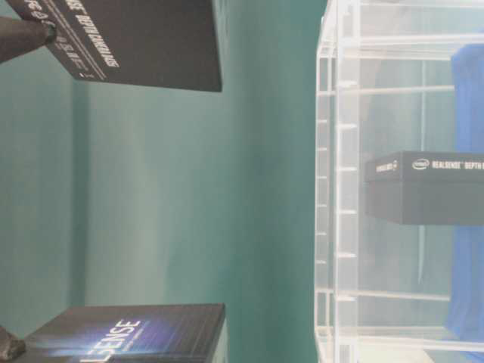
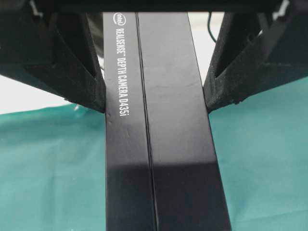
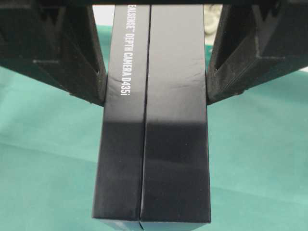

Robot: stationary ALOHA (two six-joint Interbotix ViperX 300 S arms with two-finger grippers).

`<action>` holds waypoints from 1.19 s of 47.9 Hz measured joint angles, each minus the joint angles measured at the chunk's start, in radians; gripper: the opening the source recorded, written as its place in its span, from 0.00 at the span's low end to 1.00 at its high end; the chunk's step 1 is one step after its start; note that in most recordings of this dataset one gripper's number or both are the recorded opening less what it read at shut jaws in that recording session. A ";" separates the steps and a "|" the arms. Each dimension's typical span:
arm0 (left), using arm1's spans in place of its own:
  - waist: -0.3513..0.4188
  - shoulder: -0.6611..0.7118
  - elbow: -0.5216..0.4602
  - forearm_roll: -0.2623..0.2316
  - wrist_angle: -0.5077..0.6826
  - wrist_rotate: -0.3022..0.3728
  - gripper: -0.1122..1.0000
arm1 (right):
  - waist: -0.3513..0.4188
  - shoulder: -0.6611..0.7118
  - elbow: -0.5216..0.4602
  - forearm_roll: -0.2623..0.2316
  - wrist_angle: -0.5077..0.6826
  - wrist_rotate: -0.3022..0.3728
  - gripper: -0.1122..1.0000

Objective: Take the box out of the case with both arms.
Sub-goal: 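Lower both boxes onto the green cloth in front of the bin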

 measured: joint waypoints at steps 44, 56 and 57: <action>0.000 0.000 0.081 0.003 -0.069 0.002 0.67 | 0.000 0.034 0.000 -0.002 -0.002 0.002 0.71; -0.002 0.000 0.143 0.008 -0.091 0.002 0.67 | 0.000 0.064 0.020 0.002 -0.008 0.002 0.71; -0.002 0.000 0.150 0.009 -0.095 0.002 0.67 | 0.000 0.066 0.026 0.002 -0.012 0.002 0.71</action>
